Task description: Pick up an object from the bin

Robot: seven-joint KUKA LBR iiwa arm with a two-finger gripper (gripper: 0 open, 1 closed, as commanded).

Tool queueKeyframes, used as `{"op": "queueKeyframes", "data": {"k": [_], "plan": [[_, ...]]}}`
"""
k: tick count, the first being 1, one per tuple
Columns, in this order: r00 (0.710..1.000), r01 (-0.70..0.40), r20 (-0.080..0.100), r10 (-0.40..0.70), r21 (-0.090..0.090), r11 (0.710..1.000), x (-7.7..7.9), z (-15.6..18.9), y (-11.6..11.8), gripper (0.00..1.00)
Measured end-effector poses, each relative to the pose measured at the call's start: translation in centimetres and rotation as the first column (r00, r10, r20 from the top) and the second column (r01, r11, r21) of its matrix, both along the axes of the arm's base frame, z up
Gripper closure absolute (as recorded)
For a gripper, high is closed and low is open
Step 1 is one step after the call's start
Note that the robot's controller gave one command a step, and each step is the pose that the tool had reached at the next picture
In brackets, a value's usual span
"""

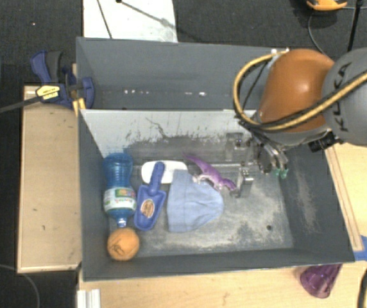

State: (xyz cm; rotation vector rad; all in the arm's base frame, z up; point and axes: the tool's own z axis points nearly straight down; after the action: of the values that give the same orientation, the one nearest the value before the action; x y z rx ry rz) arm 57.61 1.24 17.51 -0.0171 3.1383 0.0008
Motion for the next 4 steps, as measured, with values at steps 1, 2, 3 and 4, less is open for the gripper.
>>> {"op": "queueKeyframes", "data": {"k": [1, 2, 3, 4], "plan": [[0.997, -0.074, 0.003, 0.074, -0.001, 0.997, 0.0, -3.1, 0.4, 0.00], [0.989, -0.149, 0.010, 0.149, 0.000, 0.989, 0.4, -10.1, 1.3, 1.00], [0.989, -0.148, 0.010, 0.148, 0.000, 0.989, 0.4, -10.1, 1.3, 1.00], [0.987, -0.159, -0.002, 0.159, 0.001, 0.987, 0.2, -7.2, 1.2, 1.00]]}}
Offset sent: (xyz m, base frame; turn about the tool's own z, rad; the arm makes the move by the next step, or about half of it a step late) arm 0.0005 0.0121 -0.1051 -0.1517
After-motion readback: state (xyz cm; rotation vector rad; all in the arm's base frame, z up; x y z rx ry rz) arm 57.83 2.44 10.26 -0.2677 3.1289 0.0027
